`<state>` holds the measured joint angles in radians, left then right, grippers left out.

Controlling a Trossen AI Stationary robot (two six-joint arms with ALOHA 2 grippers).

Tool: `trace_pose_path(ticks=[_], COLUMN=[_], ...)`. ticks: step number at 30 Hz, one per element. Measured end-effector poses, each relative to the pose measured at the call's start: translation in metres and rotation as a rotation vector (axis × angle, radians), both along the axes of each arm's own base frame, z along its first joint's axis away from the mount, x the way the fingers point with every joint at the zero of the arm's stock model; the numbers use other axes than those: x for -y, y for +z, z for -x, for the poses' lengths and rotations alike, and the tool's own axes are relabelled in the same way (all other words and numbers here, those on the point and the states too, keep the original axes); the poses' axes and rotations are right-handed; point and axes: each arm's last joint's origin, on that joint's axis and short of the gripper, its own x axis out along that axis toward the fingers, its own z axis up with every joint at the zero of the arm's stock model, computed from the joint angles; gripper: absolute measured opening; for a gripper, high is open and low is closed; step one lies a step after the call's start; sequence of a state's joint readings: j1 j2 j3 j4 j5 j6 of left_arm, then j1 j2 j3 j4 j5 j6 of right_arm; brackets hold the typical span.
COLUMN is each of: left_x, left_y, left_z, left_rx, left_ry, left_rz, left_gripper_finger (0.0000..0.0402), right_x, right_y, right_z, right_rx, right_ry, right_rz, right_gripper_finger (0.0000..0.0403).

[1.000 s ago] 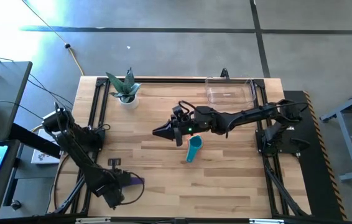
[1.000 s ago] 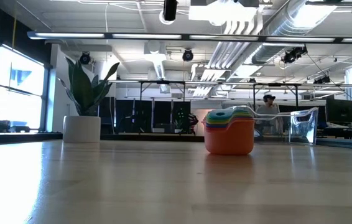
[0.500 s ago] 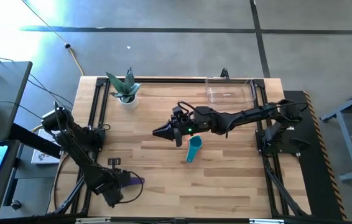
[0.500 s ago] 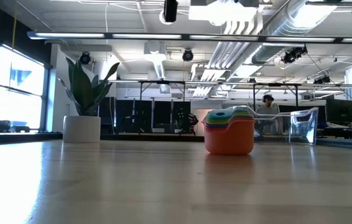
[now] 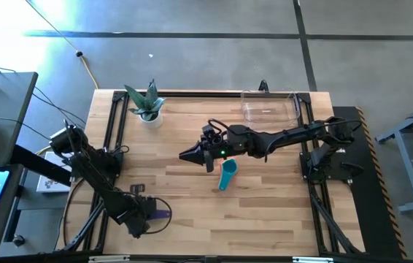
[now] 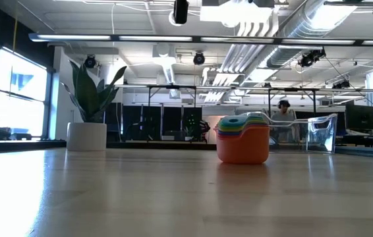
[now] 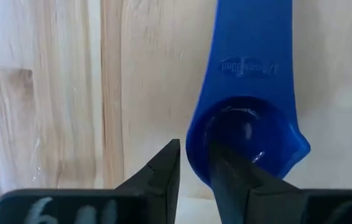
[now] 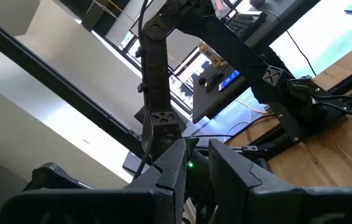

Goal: Nest measuring cups in basket
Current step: Stack the purple measuring cup on top of the light blue measuring cup

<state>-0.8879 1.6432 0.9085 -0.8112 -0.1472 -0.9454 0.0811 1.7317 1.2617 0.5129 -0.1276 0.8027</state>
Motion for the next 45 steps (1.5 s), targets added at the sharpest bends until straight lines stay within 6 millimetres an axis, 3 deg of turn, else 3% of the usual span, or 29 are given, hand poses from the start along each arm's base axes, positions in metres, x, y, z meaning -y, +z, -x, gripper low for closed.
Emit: trace_pose_path(ticks=[7, 18, 28, 34, 45], left_x=[0.0, -0.011, -0.044, -0.063, -0.112], left_y=[0.0, 0.006, 0.03, 0.048, 0.062], left_z=[0.0, -0.011, -0.036, -0.065, -0.105], left_rx=[0.001, 0.013, 0.094, 0.149, 0.234], left_ry=[-0.015, -0.053, -0.154, -0.29, -0.517], left_rz=[-0.001, 0.0, 0.03, 0.014, -0.07], left_gripper_finger=[0.0008, 0.0003, 0.0001, 0.0001, 0.0001], right_x=[0.0, -0.001, -0.02, -0.03, -0.037], right_y=[0.0, 0.009, 0.049, 0.067, 0.074], right_z=[0.0, 0.006, 0.047, 0.071, 0.085], right_rx=[0.0, 0.013, -0.003, -0.024, -0.047], right_ry=[0.0, 0.009, 0.004, -0.064, -0.249], right_rz=[0.0, -0.001, 0.084, 0.1, 0.115], right_gripper_finger=[0.0062, 0.0062, 0.0061, 0.0062, 0.0061])
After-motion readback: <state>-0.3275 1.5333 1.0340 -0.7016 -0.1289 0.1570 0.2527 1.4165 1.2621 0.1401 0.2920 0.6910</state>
